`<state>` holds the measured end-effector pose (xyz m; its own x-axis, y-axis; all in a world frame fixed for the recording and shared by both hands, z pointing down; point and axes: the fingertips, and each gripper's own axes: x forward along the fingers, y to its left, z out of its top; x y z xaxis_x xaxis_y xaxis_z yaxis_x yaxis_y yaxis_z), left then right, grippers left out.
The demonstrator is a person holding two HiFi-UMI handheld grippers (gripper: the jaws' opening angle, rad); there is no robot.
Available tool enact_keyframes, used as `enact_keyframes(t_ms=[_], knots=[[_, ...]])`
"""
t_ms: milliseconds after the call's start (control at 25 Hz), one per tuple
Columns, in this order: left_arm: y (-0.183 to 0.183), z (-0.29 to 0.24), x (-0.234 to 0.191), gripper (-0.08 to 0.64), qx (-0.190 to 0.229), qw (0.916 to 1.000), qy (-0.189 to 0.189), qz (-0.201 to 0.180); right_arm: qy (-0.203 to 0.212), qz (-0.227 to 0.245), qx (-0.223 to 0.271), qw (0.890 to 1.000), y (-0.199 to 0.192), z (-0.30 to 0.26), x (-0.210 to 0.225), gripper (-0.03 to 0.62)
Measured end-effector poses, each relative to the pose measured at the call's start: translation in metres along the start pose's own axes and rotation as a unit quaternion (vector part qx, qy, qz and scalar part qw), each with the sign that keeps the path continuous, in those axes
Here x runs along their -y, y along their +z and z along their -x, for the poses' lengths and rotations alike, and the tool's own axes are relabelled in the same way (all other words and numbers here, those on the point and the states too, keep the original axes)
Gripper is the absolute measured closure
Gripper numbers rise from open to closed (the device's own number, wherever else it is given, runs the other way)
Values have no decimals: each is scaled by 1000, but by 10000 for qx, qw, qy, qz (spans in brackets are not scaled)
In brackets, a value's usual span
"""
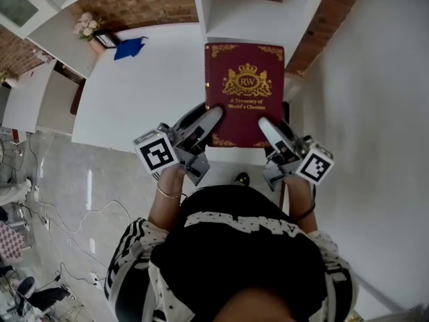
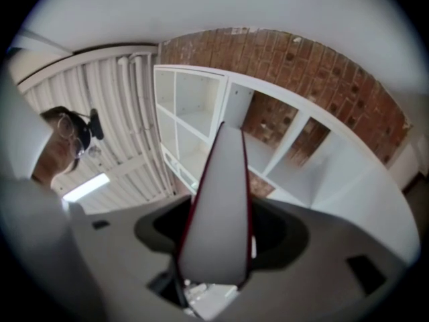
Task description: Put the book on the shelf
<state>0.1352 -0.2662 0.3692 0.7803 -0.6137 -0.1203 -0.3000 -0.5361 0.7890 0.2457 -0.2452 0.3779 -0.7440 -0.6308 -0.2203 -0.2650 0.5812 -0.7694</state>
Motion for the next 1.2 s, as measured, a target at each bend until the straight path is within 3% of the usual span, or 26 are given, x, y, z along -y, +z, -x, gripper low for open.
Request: enact_keyframes(t_ms=[280, 600, 1040, 1200], knots=[[2, 0, 3, 318, 220, 9998, 1, 24, 305, 192, -291, 9989, 0, 0, -3, 319], [5, 2, 3, 319, 392, 9992, 115, 37, 403, 35, -430, 9983, -2, -1, -1, 313], [4, 2, -3, 311, 8, 9995, 299, -37, 115, -552, -162, 9983, -3, 1, 1, 328], [5, -1, -2, 308, -224, 9991, 255, -255, 5, -657, -16, 9978, -2, 1, 1, 337]])
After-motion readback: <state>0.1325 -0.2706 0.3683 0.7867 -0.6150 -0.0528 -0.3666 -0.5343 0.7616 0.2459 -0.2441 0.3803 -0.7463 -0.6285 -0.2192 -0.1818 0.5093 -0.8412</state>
